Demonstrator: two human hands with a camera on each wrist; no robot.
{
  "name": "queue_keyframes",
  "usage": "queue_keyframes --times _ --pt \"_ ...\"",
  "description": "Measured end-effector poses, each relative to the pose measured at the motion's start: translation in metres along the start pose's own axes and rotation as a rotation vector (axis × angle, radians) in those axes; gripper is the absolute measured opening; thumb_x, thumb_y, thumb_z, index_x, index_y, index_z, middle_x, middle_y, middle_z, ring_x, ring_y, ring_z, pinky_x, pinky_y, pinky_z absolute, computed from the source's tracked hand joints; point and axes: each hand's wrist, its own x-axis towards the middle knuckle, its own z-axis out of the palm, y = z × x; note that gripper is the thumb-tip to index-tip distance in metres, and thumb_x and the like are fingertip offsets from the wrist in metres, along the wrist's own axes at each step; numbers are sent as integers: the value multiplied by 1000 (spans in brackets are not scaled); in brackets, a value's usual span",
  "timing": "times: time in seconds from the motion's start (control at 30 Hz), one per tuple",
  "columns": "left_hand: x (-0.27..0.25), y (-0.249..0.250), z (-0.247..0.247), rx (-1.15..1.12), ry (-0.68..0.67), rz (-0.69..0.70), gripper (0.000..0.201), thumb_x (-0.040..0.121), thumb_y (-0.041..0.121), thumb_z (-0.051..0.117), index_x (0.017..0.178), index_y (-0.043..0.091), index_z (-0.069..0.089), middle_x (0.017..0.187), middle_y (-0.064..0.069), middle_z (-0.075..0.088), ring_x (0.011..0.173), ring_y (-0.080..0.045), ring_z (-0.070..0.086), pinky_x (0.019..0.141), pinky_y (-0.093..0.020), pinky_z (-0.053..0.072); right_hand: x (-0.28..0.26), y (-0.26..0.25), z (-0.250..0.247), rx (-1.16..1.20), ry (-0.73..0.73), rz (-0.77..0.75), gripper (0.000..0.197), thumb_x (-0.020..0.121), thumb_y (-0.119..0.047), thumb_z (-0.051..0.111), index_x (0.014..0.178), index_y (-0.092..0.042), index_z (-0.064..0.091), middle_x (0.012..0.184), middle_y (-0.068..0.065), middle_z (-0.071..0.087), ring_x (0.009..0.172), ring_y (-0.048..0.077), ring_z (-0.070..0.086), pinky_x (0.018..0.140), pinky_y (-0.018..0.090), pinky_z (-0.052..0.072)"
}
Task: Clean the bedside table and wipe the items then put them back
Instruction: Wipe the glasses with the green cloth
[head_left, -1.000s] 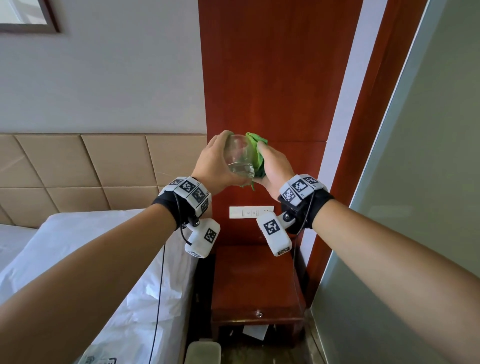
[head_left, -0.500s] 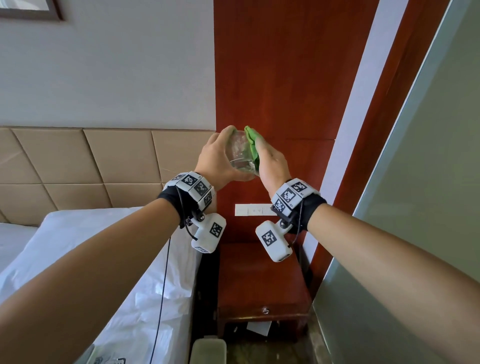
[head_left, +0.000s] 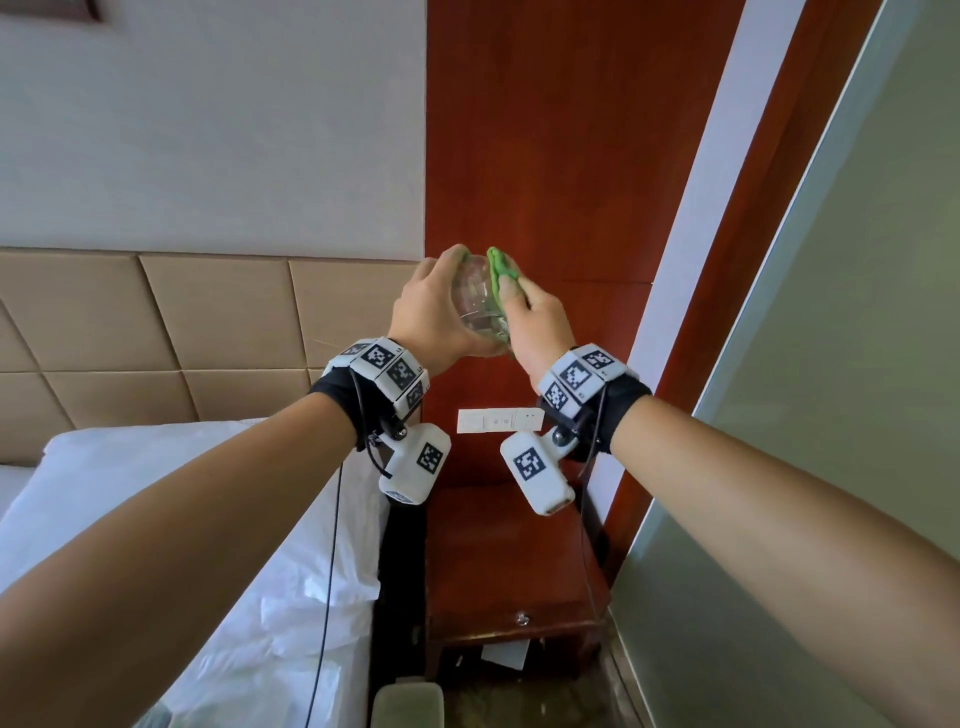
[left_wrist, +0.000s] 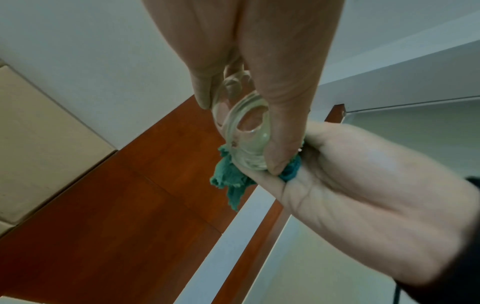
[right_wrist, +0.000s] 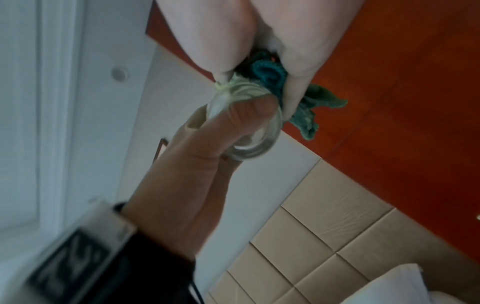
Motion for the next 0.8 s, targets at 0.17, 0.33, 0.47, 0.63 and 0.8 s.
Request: queue_keyframes --times 0.17,0.33,0.47,0.63,0.8 --pt "-2 1 -10 63 -43 54 116 49 42 93 147 21 35 126 2 50 105 -15 50 96 -34 47 11 -2 6 260 -26 205 48 90 -56 47 131 -33 59 115 1 71 99 24 70 84 51 58" --pt "3 -6 -19 43 -30 -25 117 46 45 94 145 19 37 120 0 55 106 -19 55 99 -40 49 -7 -8 17 65 -30 134 46 92 -54 48 128 -28 60 102 8 71 90 33 70 78 56 57" --pt "0 -10 -21 25 -25 -45 118 48 41 95 147 17 36 123 0 55 109 -18 54 100 -39 49 -14 -8 20 21 -29 109 44 93 -52 46 126 -26 61 102 5 70 92 27 69 82 52 57" --pt "-10 0 -18 4 -57 40 115 47 47 94 144 21 38 123 3 54 104 -11 51 97 -32 46 -12 -20 13 198 14 214 41 101 -42 42 138 -29 53 117 -1 67 90 16 69 76 37 61" --pt "-14 -3 -23 -140 -34 15 109 51 39 96 140 14 39 120 7 58 106 -12 58 92 -25 50 -16 -30 5 606 53 488 28 102 -25 49 124 -14 62 104 9 70 88 25 69 73 40 60"
